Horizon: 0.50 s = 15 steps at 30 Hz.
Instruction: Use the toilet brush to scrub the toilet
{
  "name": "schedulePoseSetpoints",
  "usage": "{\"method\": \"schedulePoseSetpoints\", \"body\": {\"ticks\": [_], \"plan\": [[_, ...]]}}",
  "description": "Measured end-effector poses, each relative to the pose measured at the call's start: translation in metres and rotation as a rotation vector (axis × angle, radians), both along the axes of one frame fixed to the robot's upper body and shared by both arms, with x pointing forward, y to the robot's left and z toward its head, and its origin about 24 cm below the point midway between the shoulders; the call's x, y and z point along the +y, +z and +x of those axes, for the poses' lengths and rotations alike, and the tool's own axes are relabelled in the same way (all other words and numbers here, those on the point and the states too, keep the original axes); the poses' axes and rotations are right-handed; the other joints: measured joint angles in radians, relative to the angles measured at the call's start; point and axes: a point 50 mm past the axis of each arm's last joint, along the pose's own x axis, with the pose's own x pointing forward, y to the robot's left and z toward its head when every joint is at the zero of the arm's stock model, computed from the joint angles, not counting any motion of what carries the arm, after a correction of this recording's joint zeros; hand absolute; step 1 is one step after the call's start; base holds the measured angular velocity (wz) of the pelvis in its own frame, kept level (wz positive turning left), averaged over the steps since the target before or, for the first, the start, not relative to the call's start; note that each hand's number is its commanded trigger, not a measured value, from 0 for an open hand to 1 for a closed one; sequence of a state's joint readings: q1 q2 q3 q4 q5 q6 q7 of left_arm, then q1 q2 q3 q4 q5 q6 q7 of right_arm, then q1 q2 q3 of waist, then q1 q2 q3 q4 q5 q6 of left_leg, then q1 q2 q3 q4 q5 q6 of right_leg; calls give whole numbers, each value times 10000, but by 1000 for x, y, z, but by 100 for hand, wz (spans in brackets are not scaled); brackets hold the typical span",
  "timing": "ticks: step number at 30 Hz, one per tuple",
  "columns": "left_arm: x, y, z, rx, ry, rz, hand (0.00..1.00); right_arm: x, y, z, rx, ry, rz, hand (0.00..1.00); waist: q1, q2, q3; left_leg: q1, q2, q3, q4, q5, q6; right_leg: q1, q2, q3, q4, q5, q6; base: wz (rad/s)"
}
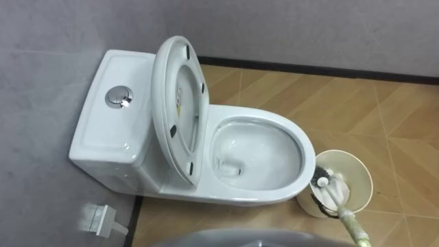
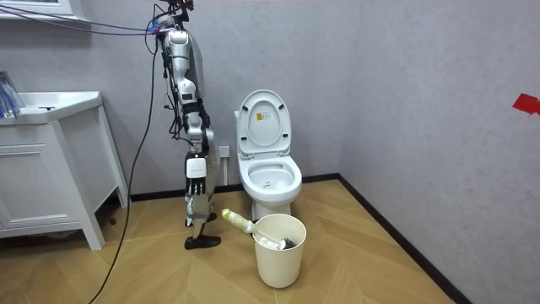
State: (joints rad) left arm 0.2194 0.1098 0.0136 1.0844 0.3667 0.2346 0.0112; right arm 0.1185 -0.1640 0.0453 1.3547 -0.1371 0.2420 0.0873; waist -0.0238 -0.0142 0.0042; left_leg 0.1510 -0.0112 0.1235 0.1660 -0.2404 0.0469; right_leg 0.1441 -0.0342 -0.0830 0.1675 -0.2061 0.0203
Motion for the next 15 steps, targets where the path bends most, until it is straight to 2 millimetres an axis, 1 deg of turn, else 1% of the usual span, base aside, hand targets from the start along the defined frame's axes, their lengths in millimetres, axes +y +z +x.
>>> {"method": "schedulePoseSetpoints", "body": {"ticks": [11, 15], "plan": [[1, 0, 1, -18, -189, 53, 0, -2, 0, 0, 2, 245, -258, 0, 9, -6, 2, 9, 8, 41, 1, -1, -1, -13, 4, 18, 32, 2, -2, 0], [1, 1, 4, -186, -229, 45, 0, -4, 1, 4, -241, 226, -596, 0, 23, 5, 6, 0, 10, 70, -11, -1, -1, -10, 4, 22, 36, 6, -2, -2]]}}
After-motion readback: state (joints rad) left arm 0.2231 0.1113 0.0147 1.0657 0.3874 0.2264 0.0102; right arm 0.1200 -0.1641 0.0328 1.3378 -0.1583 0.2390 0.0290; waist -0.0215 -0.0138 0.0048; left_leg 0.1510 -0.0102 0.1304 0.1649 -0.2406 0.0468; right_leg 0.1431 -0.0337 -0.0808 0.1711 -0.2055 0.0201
